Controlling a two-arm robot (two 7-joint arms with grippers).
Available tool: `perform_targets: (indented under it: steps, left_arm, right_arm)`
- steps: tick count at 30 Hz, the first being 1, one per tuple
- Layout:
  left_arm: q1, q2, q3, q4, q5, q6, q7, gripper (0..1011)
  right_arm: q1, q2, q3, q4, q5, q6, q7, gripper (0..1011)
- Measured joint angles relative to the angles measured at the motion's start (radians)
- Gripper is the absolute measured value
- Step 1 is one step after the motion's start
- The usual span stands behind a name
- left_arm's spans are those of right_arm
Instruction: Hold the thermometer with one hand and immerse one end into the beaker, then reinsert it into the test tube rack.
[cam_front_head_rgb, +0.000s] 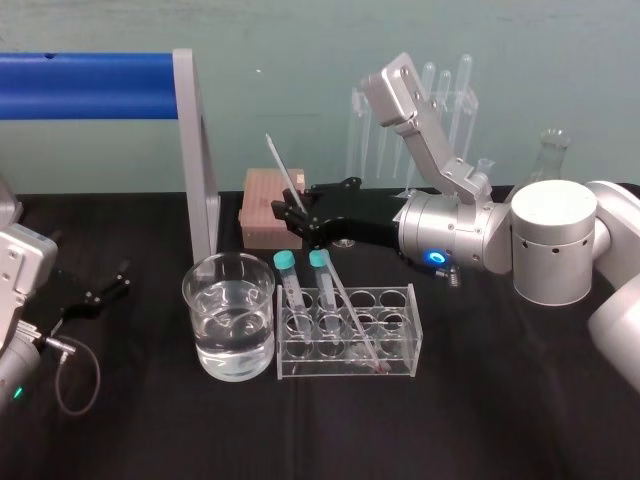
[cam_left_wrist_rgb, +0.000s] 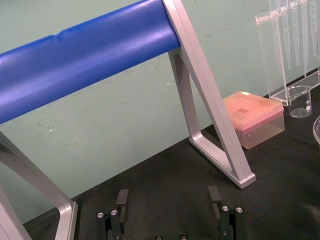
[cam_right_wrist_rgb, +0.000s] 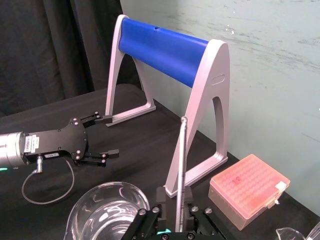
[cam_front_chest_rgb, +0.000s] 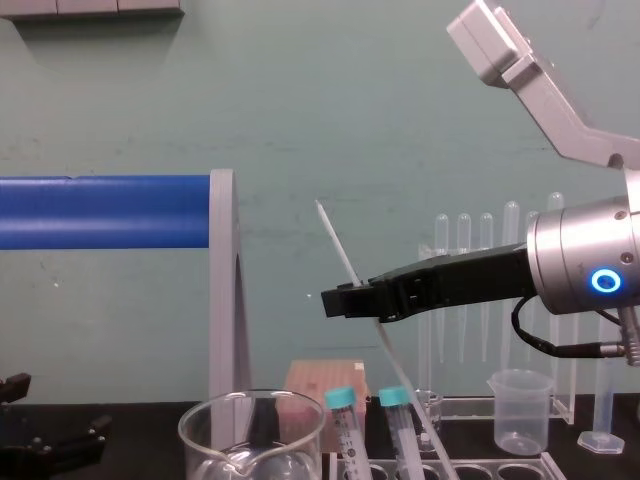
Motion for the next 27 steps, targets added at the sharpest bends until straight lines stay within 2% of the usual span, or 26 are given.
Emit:
perform_targets:
  steps: [2, 6, 15, 18, 24, 27]
  left_arm:
    - [0.0, 0.0, 0.0, 0.0, 0.0, 0.0, 0.0, 1008]
    - [0.0, 0.0, 0.0, 0.0, 0.0, 0.0, 0.0, 1008]
    - [0.0, 0.0, 0.0, 0.0, 0.0, 0.0, 0.0, 1008]
    - [0.0, 0.0, 0.0, 0.0, 0.0, 0.0, 0.0, 1008]
    - [0.0, 0.0, 0.0, 0.0, 0.0, 0.0, 0.0, 1008]
    - [0.0, 0.0, 0.0, 0.0, 0.0, 0.0, 0.0, 1008]
  right_arm:
    - [0.0, 0.0, 0.0, 0.0, 0.0, 0.0, 0.0, 161]
    - [0.0, 0.0, 0.0, 0.0, 0.0, 0.0, 0.0, 59]
    - [0.0, 0.0, 0.0, 0.0, 0.0, 0.0, 0.0, 52]
    - [-0.012, -0.004, 0.012, -0.002, 0.005, -0.003, 0.0, 52]
    - [-0.045, -0.013, 0.047, -0.012, 0.028, -0.05, 0.006, 52]
    - [-0.064, -0.009, 0.072, -0.035, 0.036, -0.105, 0.013, 52]
